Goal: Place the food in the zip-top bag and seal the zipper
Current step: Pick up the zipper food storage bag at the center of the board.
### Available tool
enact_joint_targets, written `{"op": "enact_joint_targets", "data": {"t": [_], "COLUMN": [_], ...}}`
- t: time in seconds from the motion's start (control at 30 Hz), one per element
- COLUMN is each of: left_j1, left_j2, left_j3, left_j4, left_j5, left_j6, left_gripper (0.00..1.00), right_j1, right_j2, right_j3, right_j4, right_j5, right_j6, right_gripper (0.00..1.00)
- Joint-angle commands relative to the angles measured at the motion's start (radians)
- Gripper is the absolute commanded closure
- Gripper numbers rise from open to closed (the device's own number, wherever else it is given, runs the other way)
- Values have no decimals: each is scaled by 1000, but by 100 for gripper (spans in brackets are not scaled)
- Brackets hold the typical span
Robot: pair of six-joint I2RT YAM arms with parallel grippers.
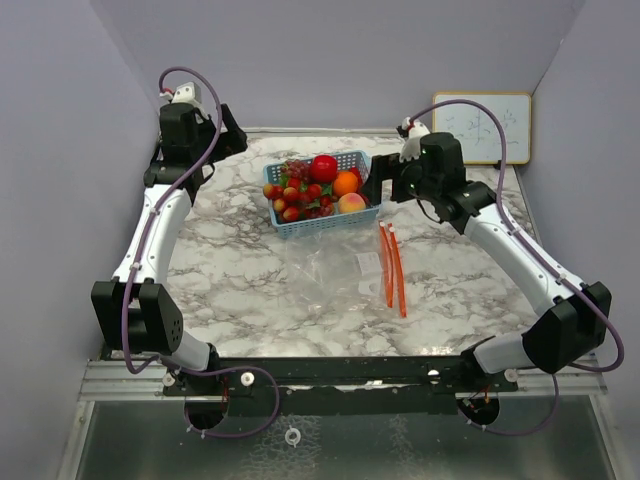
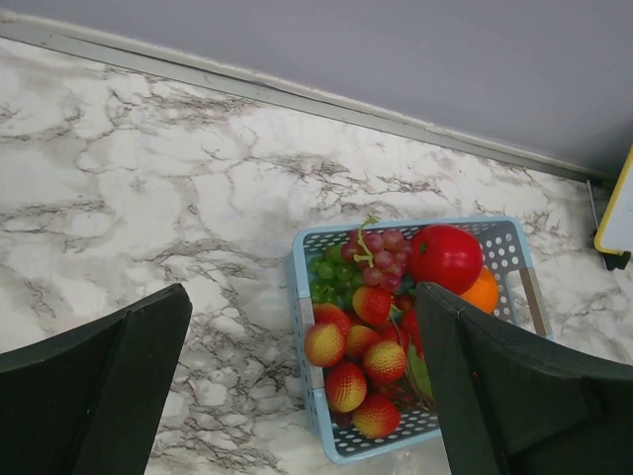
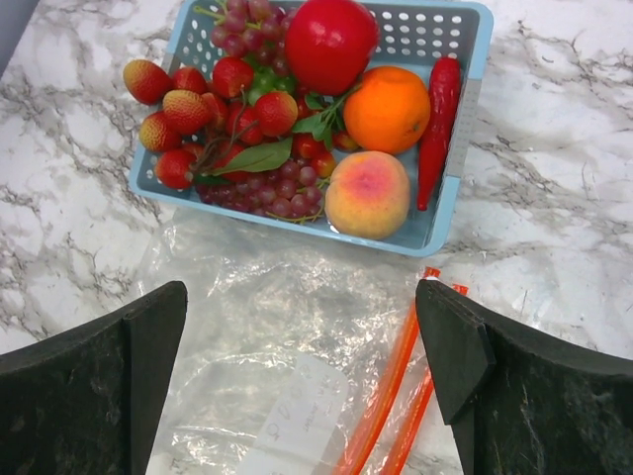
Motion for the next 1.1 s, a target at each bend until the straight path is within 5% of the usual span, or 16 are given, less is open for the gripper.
{"op": "enact_joint_targets", "data": {"t": [0.0,0.17,0.37,0.77,1.07], "left_j1": [7,14,30,-234,-302], "left_j2": [-9,27,26,-135,-176], "left_j3": [-16,-23,-133,-157,-195], "left_j4": [81,106,271,-58,-111], "left_j5": [162,407,600,185,144], "left_j6": [52,107,-62,70,36], "left_gripper": [1,1,3,16,21], "right_j1": [4,-10,-36,-52,-60], "right_j2": [-17,1,14,2,3], "right_j3": [-24,-36,-109,-371,-474], "right_j4": [-63,-97,-104,-33,72], "right_j5": [-12,-88,-123,-243,-350], "right_j6": [-16,-5,7,55,102], "right_gripper": [1,0,1,6,14]}}
